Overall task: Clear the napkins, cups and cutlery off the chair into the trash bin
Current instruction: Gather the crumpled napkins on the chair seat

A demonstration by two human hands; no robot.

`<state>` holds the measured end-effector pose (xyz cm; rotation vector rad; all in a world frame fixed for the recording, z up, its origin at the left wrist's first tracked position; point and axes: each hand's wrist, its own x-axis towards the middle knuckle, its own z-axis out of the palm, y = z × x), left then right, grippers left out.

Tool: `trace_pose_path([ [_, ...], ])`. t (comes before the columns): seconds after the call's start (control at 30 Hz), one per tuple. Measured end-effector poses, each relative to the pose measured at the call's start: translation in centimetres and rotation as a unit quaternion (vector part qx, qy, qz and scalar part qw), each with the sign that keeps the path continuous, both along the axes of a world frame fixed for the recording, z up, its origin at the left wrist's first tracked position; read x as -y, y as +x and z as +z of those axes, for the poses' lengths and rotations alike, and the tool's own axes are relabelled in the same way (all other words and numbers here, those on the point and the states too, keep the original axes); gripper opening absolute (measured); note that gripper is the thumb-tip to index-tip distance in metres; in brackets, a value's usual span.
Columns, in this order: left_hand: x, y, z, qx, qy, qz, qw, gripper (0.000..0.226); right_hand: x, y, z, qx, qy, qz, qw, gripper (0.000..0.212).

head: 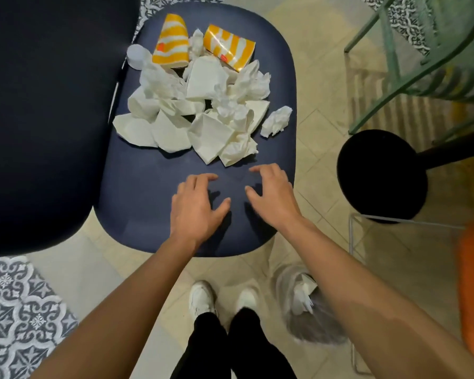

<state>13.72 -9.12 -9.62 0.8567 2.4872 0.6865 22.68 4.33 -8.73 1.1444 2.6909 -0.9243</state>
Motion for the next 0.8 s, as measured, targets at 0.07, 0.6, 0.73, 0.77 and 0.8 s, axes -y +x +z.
trace_pose_path([
  [0.07,-0.7,-1.5,-0.3,0.000,-0.004,0.003,1.000,0.051,-0.6,-1.5,-0.4,0.001,0.005,0.002,1.000,0.039],
  [0.6,-8.2,-11.6,-1.3,-0.127,-0.106,-0.147,0.975,0.072,-4.8,-8.3,-2.9,0.022,-0.004,-0.033,0.999,0.057],
  [0.73,-9.0,-12.1,-2.0,-0.147,-0.140,-0.186,0.961,0.071,-4.7,-8.7,-3.6,0.045,-0.010,-0.009,0.999,0.053],
  [0.77,-9.1,-12.1,-2.1,-0.151,-0.146,-0.190,0.959,0.069,-4.8,-8.8,-3.7,0.045,-0.013,-0.011,0.999,0.051],
  [0.8,-9.2,-12.2,-2.2,-0.151,-0.146,-0.190,0.959,0.065,-4.9,-8.8,-3.8,0.045,-0.016,-0.012,0.999,0.048],
])
